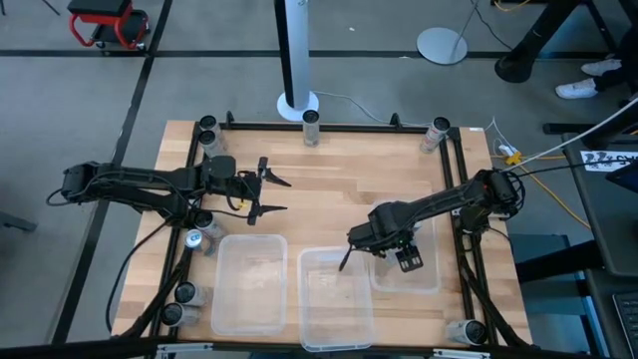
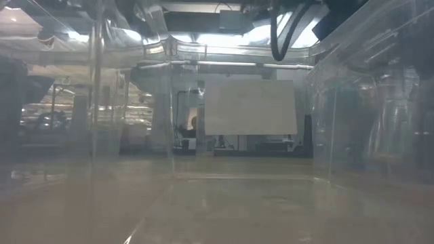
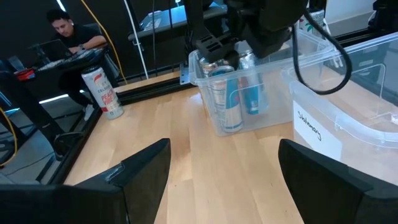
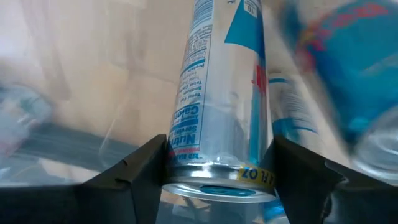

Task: Sort soda cans
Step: Put the bottom blue soda can into the right transparent bin

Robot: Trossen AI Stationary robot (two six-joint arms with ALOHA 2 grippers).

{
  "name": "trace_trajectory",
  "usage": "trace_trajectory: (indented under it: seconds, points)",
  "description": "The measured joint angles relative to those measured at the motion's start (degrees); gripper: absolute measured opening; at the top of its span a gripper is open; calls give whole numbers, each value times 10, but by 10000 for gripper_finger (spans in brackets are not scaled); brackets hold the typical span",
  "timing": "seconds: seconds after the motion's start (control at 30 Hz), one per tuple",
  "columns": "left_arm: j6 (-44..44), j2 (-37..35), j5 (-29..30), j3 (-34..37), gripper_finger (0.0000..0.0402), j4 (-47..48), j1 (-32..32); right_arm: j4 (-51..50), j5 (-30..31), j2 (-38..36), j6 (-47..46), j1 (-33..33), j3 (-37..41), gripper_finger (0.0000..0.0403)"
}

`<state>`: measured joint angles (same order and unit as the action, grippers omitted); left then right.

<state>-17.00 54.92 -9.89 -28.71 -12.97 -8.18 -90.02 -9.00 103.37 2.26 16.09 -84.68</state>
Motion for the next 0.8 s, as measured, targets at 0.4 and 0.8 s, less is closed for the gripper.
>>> trace_trajectory:
  seconds: [0.4, 0.8]
  points:
    - [-1, 0, 0, 0, 288, 0, 0, -1, 5, 0, 10, 0, 0, 276]
    - [1, 0, 0, 0, 288, 4, 0, 24, 16, -2, -3, 1, -1, 276]
